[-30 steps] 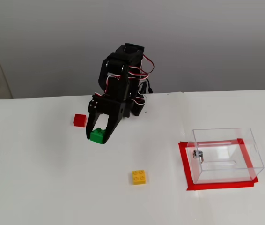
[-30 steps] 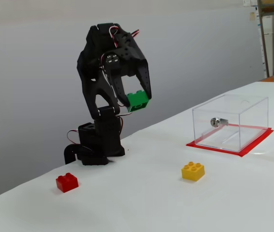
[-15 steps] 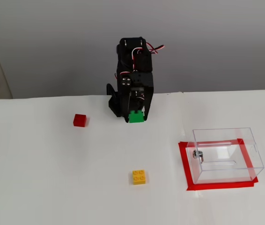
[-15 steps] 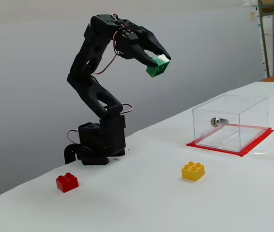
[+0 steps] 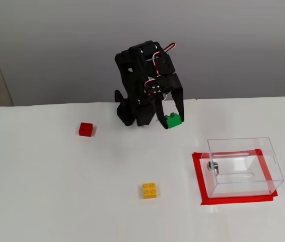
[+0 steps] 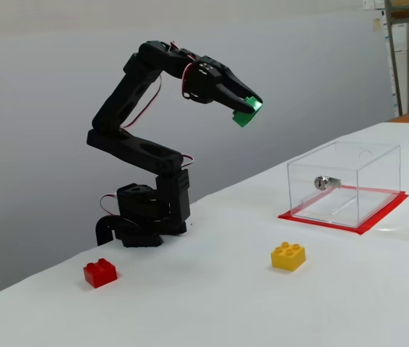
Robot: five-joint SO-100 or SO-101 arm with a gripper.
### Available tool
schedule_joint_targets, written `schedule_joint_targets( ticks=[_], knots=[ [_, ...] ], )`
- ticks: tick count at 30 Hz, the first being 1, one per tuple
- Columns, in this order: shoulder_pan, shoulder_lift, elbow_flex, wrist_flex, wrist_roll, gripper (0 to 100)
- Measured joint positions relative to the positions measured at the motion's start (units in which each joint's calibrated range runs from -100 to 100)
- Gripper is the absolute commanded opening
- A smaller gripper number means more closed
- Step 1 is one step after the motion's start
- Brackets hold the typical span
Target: Pick the green lego brick and place it into the transparent box
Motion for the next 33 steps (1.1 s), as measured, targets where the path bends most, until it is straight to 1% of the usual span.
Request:
schedule_joint_targets(
  ticks=[5,8,19,27,33],
  knots=[
    [-10.15,5.5,0.0,0.0,0.0,8],
    [-13.35,9.89,-1.15,0.0,0.0,8],
    [-26.82,33.4,-17.92,0.0,0.0,8],
    [-29.81,52.52,-33.36,-0.17,0.0,8],
    [-30.24,63.17,-39.89,-6.43,0.0,8]
  ],
)
